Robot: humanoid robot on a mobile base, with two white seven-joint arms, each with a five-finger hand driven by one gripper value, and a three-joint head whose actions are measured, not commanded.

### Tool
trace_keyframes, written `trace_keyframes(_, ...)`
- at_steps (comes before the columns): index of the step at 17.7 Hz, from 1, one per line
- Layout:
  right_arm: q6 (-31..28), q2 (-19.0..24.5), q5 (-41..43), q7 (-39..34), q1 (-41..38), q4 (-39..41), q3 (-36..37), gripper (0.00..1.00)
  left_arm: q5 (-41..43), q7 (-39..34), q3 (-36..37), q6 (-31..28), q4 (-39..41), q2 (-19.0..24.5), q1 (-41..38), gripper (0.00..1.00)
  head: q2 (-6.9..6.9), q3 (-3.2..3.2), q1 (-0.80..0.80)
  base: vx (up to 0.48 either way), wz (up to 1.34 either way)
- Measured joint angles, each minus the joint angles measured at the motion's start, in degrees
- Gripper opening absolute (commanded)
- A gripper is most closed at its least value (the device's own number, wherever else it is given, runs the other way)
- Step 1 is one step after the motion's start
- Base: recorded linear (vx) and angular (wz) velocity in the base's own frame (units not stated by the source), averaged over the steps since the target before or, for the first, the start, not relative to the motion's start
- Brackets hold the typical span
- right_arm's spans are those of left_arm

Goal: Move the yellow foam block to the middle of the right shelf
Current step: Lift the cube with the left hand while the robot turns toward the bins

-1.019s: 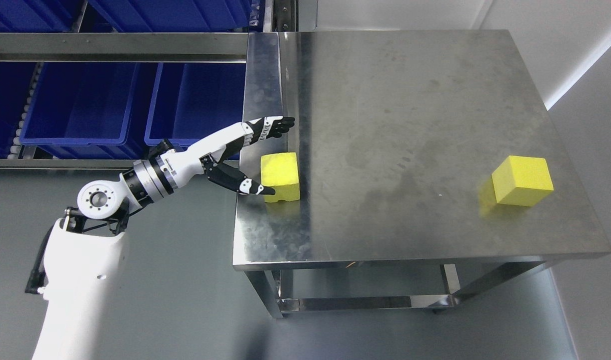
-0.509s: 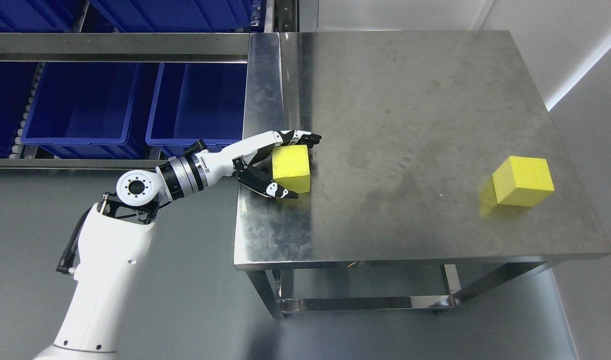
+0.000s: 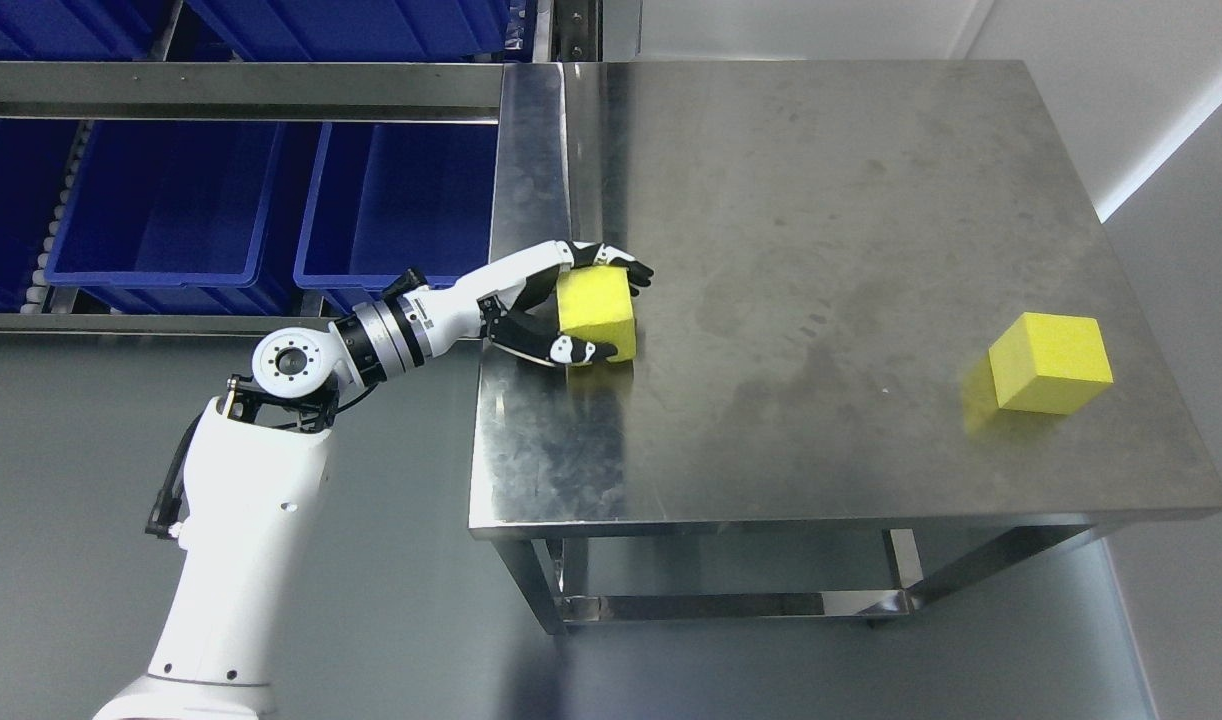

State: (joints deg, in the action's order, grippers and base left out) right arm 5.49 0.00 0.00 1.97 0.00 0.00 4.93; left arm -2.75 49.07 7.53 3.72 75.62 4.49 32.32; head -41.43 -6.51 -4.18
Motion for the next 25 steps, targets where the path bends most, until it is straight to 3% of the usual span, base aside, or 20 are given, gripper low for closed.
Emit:
trace_keyframes(3,0.0,0.0,0.0,0.0,0.0,0.0,0.0,1.00,-8.2,-14.5,-2.0,2.5,-0.1,-1.2,2.5,0.62,0.00,0.00,0.00,0.009,-0.01)
trace_keyframes(7,0.0,0.0,0.0,0.0,0.0,0.0,0.0,1.00,-14.1,-34.5,-3.5,10.7,-0.2,-2.3,2.9,0.61,0.00,0.00,0.00,0.002,0.00)
trace_keyframes(11,0.0,0.0,0.0,0.0,0.0,0.0,0.0,1.00,-15.7,-45.5,-4.8,9.4,1.0,-3.0,0.3,0.61,0.00,0.00,0.00,0.002,0.05)
trace_keyframes(18,0.0,0.0,0.0,0.0,0.0,0.0,0.0,1.00,-16.6,-48.8,-6.2,-8.1,9.9,-3.8,-7.7,0.61,0.00,0.00,0.00,-0.011,0.40)
trace_keyframes(25,0.0,0.0,0.0,0.0,0.0,0.0,0.0,1.00,-16.7,-45.8,-5.6,-9.0,16.7,-4.2,-11.5,0.61,0.00,0.00,0.00,-0.015,1.00)
